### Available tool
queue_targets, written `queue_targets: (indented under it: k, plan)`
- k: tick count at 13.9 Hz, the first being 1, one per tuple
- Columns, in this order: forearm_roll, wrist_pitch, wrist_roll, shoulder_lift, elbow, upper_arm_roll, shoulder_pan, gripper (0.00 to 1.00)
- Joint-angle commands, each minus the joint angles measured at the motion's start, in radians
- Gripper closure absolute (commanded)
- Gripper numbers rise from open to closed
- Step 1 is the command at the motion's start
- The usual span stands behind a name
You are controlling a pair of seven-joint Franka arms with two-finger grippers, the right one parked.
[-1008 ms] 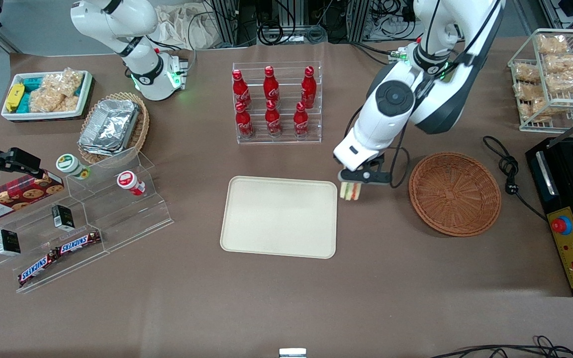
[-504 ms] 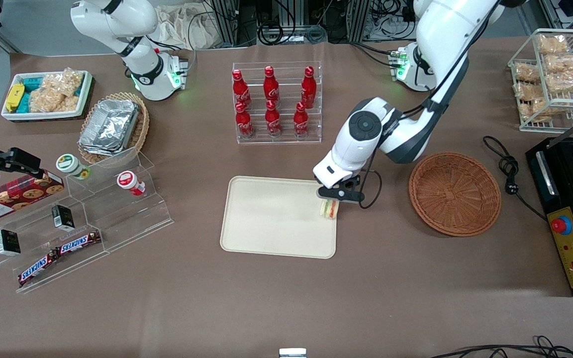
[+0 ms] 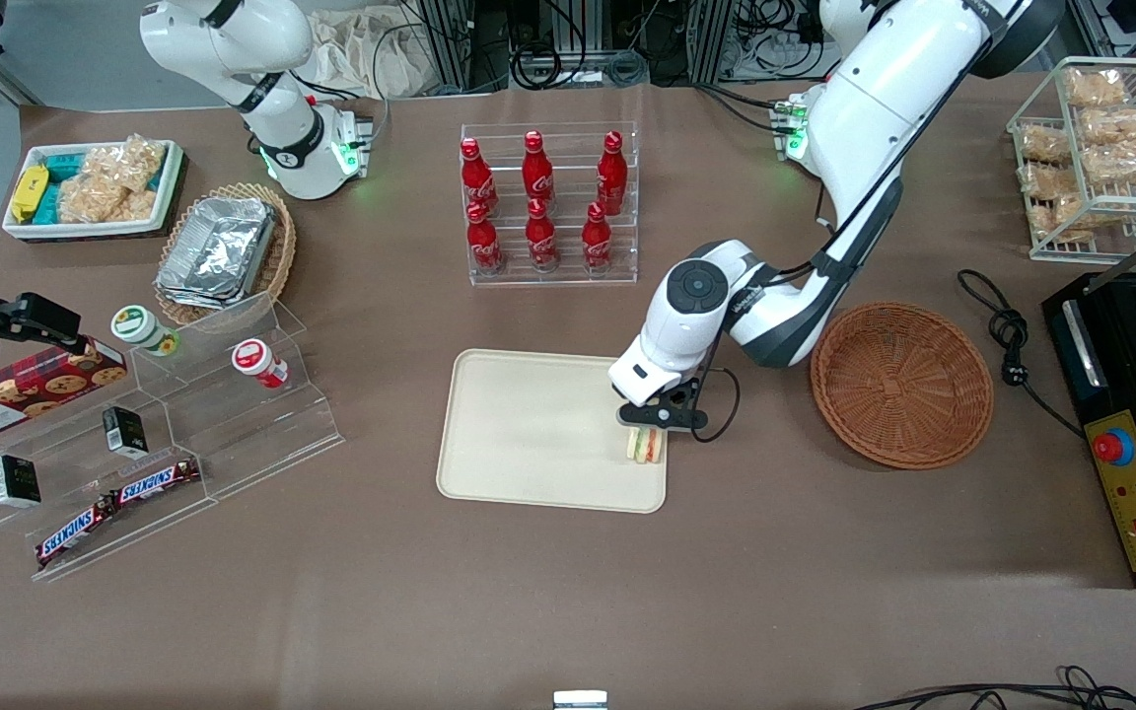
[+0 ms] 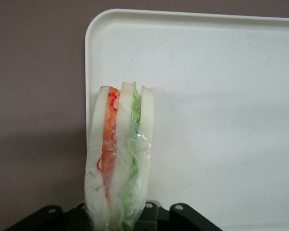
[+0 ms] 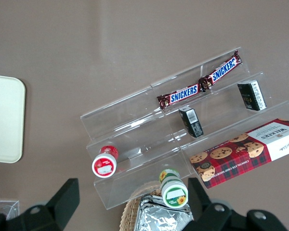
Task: Place sandwich from basket to tray
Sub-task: 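Lower the sandwich onto the tray and open the left gripper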
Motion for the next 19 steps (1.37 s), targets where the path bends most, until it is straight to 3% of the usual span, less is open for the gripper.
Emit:
queue_targets:
  k: [1, 3, 4, 5, 6, 11, 16, 19]
  plan:
    - [0.026, 0.003, -0.031, 0.014, 0.022, 0.003, -0.01, 0.94]
    - [0.026, 0.004, -0.036, 0.014, 0.02, 0.003, -0.011, 0.74]
    - [0.026, 0.004, -0.048, 0.014, 0.02, 0.003, -0.011, 0.55]
    - [0.026, 0.004, -0.056, 0.014, 0.02, 0.003, -0.011, 0.13]
    - [0.026, 0.003, -0.057, 0.014, 0.018, 0.003, -0.011, 0.01]
    - [0.015, 0.0, -0.069, -0.019, 0.008, 0.003, -0.002, 0.0]
    - [0.003, -0.136, -0.128, -0.194, 0.012, 0.0, 0.054, 0.0]
    - [-0.07, -0.177, -0.116, -0.289, 0.02, -0.002, 0.103, 0.01]
